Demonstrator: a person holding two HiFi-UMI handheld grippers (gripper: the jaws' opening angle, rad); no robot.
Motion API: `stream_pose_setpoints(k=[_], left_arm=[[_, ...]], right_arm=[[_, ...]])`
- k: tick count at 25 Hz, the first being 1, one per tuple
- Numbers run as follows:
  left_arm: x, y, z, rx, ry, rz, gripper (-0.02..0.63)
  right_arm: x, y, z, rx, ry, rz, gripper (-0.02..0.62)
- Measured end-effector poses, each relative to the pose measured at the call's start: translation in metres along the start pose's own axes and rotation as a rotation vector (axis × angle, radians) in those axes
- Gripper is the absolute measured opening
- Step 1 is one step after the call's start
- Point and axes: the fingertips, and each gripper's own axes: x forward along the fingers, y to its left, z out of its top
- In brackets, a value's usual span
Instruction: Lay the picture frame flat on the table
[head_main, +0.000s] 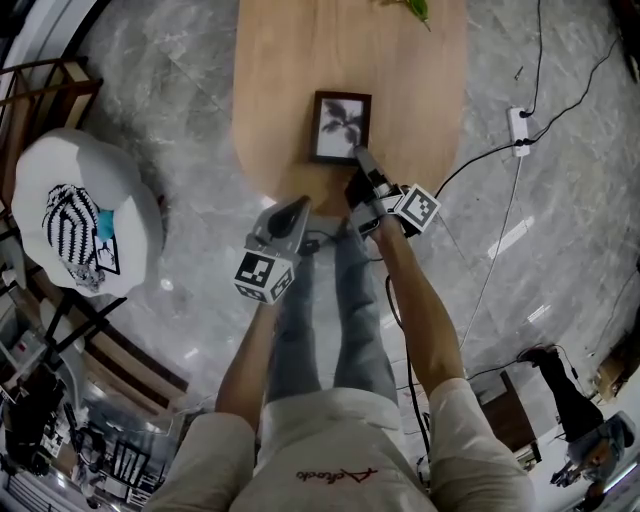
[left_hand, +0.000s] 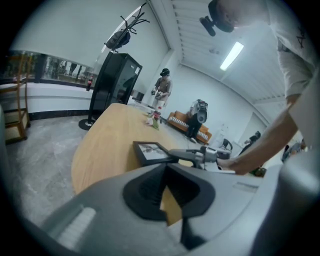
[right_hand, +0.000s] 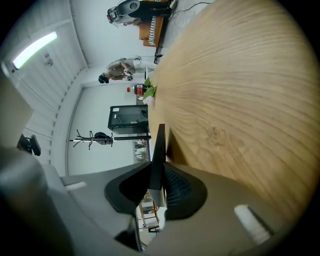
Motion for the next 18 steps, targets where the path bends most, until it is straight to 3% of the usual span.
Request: stream_pose_setpoints(k=[7, 11, 15, 18], left_arm=[[0.008, 0.001, 0.005, 0.016, -0.006, -0.015, -0.002], [0.01, -0.001, 0.005, 0.018, -0.007, -0.02, 0.0], [0.007, -0.005, 0.002, 0.015, -0.003, -0.023, -0.001], [0.005, -0.005, 0.003, 0.015, -0.005, -0.022, -0.001]], right_arm=[[0.0, -0.018, 0.003, 0.053, -0.029, -0.044, 0.084], [0.004, -0.019, 0.001, 0.051, -0.025, -0.045, 0.207], [0.005, -0.017, -0.001, 0.001, -0.009, -0.061, 0.245], [0.008, -0.016, -0.009, -0.095, 0.054, -0.114, 0.282]])
